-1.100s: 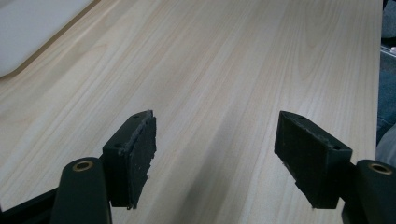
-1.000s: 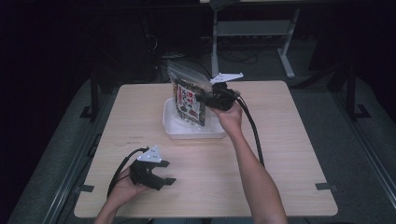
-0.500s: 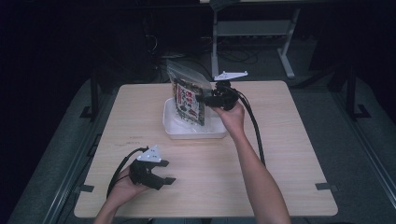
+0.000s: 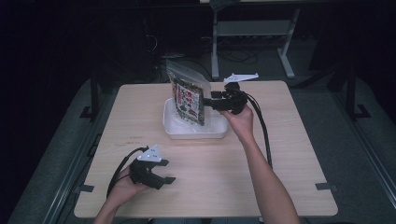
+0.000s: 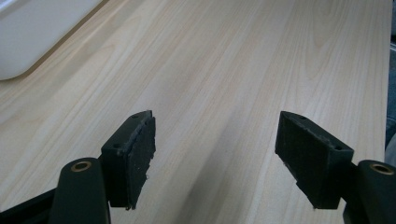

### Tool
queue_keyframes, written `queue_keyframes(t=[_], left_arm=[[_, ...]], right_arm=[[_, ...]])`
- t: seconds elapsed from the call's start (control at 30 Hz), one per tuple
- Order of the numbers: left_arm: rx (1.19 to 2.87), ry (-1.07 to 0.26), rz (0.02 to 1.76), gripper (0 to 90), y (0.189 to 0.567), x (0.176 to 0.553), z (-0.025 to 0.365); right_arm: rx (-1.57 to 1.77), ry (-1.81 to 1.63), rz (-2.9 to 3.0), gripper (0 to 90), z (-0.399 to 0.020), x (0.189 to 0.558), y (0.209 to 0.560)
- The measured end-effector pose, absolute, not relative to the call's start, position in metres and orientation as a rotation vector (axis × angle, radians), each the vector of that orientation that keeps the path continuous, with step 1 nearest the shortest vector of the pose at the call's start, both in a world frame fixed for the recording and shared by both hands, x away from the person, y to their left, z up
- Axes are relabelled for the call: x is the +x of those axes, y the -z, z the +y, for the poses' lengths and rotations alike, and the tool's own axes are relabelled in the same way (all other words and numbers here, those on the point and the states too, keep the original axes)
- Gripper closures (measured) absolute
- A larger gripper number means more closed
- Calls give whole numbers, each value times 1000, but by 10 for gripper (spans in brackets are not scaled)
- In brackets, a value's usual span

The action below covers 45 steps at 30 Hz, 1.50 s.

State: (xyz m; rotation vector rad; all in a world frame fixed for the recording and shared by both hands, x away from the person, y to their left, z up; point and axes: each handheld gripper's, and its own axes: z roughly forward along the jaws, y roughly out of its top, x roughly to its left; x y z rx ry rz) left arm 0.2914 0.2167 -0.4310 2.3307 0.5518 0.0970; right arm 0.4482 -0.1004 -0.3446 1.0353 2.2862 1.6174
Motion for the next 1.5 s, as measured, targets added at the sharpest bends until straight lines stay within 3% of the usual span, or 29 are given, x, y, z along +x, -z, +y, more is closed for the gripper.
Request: queue_keyframes(t=[1.5], left_arm=[[2327, -101, 556, 261, 429, 292, 214]], right_arm=[[1088, -1583, 2324, 359, -187, 377, 353]])
